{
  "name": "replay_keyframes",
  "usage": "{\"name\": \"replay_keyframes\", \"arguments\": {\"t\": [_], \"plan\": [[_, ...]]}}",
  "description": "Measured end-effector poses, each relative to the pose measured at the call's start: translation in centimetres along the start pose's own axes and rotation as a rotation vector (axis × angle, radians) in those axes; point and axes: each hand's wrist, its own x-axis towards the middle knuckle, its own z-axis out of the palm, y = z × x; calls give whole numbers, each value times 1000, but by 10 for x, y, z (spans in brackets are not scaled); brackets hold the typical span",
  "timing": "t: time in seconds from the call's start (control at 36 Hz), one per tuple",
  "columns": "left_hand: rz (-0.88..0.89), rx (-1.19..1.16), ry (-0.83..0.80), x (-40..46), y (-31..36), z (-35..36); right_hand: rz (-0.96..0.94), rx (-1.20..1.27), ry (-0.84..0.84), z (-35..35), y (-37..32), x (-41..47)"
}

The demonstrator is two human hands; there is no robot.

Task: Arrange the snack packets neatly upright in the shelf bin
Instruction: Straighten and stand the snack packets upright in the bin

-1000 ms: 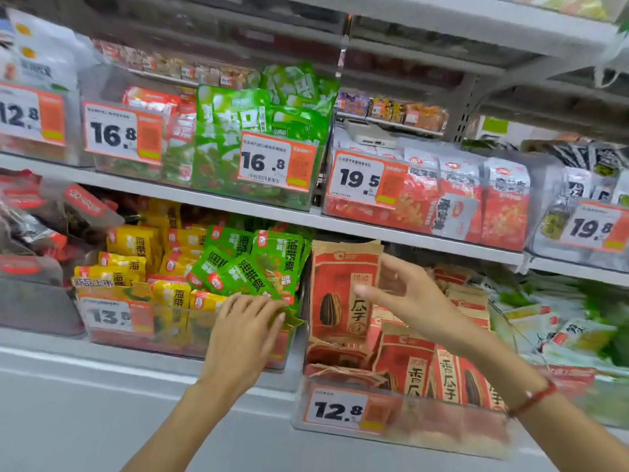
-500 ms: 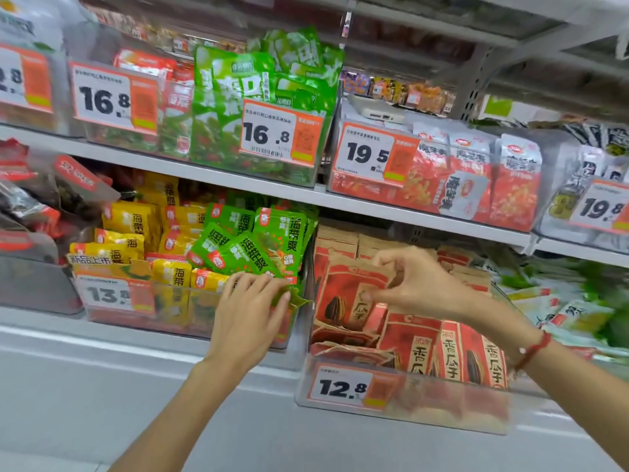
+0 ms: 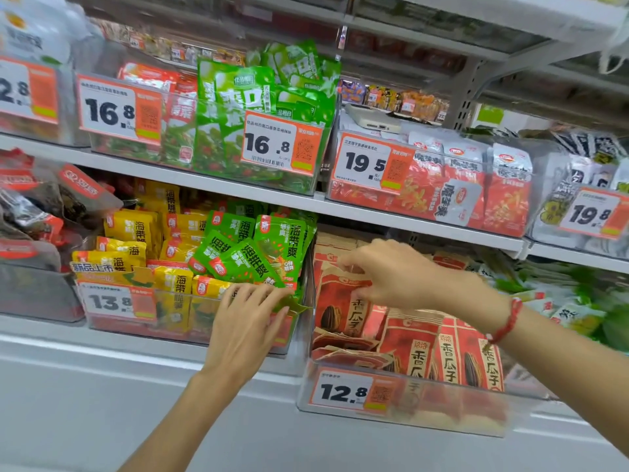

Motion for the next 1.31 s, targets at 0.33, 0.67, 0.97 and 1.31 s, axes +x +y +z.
{"name": "replay_keyframes", "arguments": {"t": [0.33, 0.67, 0.97, 1.31], "plan": [[9, -59, 27, 3, -5, -3, 41, 101, -136, 42, 1, 5], [-19, -99, 24, 7, -3, -3, 100, 330, -124, 41, 1, 18], [-30, -77, -27, 4, -4, 0, 308, 397, 144, 48, 29, 36], [-15, -32, -39, 2, -5, -2, 235, 149, 96, 50, 16, 26]]}}
